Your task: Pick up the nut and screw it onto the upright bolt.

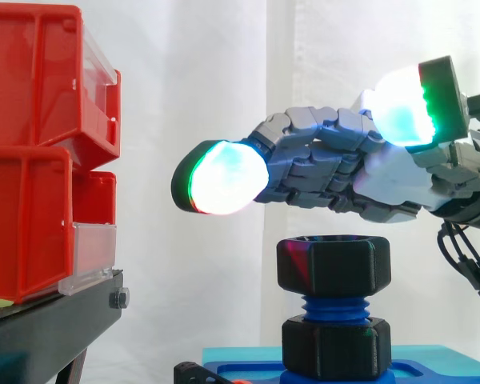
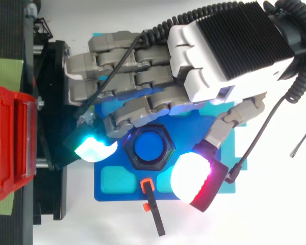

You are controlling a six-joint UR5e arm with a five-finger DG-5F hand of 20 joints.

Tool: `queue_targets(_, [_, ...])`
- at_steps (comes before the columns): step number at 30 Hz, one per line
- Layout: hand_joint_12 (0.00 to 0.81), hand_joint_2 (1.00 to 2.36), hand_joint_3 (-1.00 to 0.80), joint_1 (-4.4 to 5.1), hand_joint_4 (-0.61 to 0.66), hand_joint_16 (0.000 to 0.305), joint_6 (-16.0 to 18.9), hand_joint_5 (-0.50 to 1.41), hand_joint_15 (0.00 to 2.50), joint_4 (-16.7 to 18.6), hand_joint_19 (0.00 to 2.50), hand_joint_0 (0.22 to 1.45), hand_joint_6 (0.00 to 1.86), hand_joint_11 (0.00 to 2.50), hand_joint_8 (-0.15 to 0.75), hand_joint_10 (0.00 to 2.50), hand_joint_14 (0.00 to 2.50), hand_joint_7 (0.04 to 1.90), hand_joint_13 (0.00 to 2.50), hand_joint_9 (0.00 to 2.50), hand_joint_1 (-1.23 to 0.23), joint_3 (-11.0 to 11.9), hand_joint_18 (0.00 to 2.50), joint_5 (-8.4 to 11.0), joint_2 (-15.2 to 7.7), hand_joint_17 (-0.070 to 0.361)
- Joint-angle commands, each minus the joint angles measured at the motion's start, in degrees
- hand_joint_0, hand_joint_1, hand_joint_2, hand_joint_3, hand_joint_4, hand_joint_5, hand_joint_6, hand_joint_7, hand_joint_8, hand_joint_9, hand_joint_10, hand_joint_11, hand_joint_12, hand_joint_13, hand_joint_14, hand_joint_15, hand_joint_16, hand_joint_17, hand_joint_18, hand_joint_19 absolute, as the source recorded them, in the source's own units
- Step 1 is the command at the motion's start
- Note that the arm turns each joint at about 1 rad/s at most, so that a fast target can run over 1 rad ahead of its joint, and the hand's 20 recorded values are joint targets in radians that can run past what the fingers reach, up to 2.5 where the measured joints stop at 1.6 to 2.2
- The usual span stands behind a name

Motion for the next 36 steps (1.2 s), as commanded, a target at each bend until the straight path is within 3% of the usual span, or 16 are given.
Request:
queue_targets(1, [0.319,1.0,-0.5,0.19,0.11,0.042,0.0,-0.21,0.0,-0.2,0.0,0.43,0.5,0.0,0.188,0.0,0.0,0.62,0.0,0.12,-0.11,-0.3,0.0,0.42,0.0,0.094])
queue_targets(11, [0.324,1.0,-0.5,0.72,0.13,0.042,-0.1,-0.2,0.0,-1.3,0.0,0.43,0.5,0.0,0.197,0.0,0.0,0.67,0.0,0.14,-0.1,-0.3,0.0,0.51,0.0,0.095])
queue_targets(20, [0.322,1.0,-0.5,0.63,0.14,0.041,-1.8,-0.19,0.0,-2.1,0.0,0.44,0.5,0.0,0.202,0.0,0.0,0.7,0.0,0.16,-0.09,-0.3,0.0,1.13,-0.2,0.093])
queue_targets(23, [0.323,1.0,-0.5,0.46,0.14,0.041,-1.4,-0.19,0.0,-1.2,0.0,0.44,0.5,0.0,0.202,0.0,0.0,0.71,0.0,0.17,-0.09,-0.3,0.0,0.95,-1.9,0.093])
queue_targets(36, [0.323,1.0,-0.5,0.28,0.15,0.041,-1.3,-0.18,0.0,-0.4,0.0,0.44,0.5,0.0,0.208,0.0,0.0,0.74,0.0,0.19,-0.09,-0.3,0.0,0.86,-1.9,0.092])
